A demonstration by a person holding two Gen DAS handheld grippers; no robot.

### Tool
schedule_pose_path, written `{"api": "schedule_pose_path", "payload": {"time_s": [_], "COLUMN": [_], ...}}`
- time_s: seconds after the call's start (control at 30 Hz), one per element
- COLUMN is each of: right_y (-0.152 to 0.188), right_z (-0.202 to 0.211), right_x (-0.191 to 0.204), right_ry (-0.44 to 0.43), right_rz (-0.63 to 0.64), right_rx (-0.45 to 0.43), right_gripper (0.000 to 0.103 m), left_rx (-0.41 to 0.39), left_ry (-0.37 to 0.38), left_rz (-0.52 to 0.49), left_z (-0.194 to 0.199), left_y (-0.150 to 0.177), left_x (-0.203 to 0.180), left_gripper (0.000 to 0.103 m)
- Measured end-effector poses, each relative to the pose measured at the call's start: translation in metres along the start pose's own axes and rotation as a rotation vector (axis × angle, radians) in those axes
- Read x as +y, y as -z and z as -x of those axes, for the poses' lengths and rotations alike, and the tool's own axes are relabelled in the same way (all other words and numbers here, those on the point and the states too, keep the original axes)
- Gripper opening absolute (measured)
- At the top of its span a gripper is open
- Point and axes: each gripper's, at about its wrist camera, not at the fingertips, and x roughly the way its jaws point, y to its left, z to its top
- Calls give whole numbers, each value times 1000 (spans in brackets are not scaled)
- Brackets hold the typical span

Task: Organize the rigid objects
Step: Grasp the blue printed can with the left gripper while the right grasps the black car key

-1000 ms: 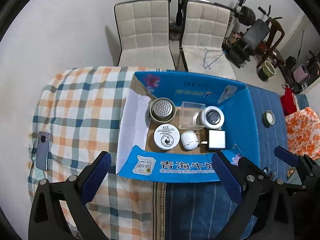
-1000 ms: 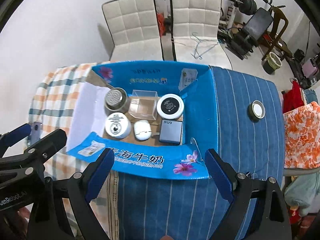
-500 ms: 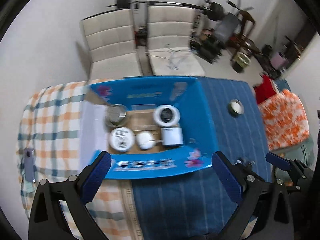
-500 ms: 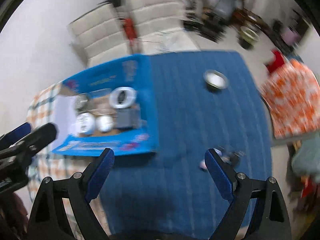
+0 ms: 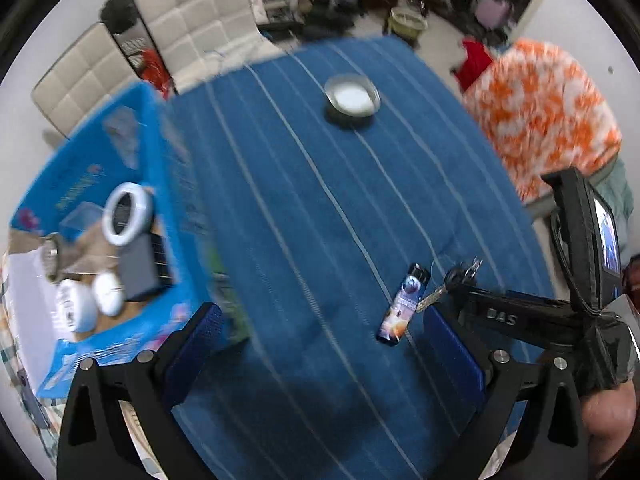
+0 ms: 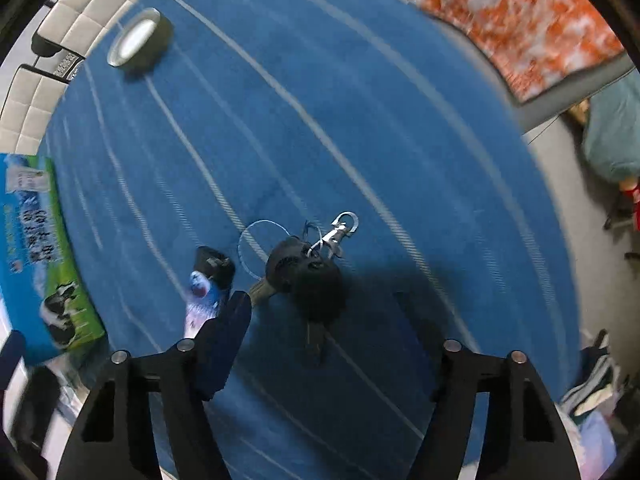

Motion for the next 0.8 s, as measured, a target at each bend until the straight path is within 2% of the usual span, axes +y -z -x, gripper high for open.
{"api": "schedule_pose_path", "payload": {"time_s": [0.03, 0.07, 0.13, 0.17, 0.23, 0.4, 0.57, 0.7, 0.8], "right_y": [1, 0, -2, -3, -5, -8, -7, -6, -6], "right_z": [4, 4, 7, 10, 15, 21, 20, 16, 14], "right_x": [5, 10, 5, 4, -5, -43, -64, -60, -49], "right_ry": [21, 70, 62, 68, 117, 107, 83, 83, 103], "right_rz": [31, 63, 67, 86, 108, 81, 54, 53, 69], "right_rx": [-59, -70, -75, -69, -68, -37, -26, -30, -35], "right_gripper": [66, 58, 47, 34, 32, 32, 33, 33, 33], "left_rx": [17, 27, 45, 42, 54, 80, 173, 248, 229], "left_ry": [-10, -19, -31, -21, -34, 16, 32, 57, 17], "left_rz": [-16, -28, -56, -59, -53, -37, -91, -109, -160], "left_z": [-10, -17, -27, -29, -33, -45, -84, -110, -112], "left_y": [-1, -2, -3, -2, -5, -8, -8, -7, -7], "left_x": [-7, -12, -20, -20, -19, -26, -51, -61, -72], "left_gripper": [103, 103, 101, 101, 101, 101, 99, 91, 86]}}
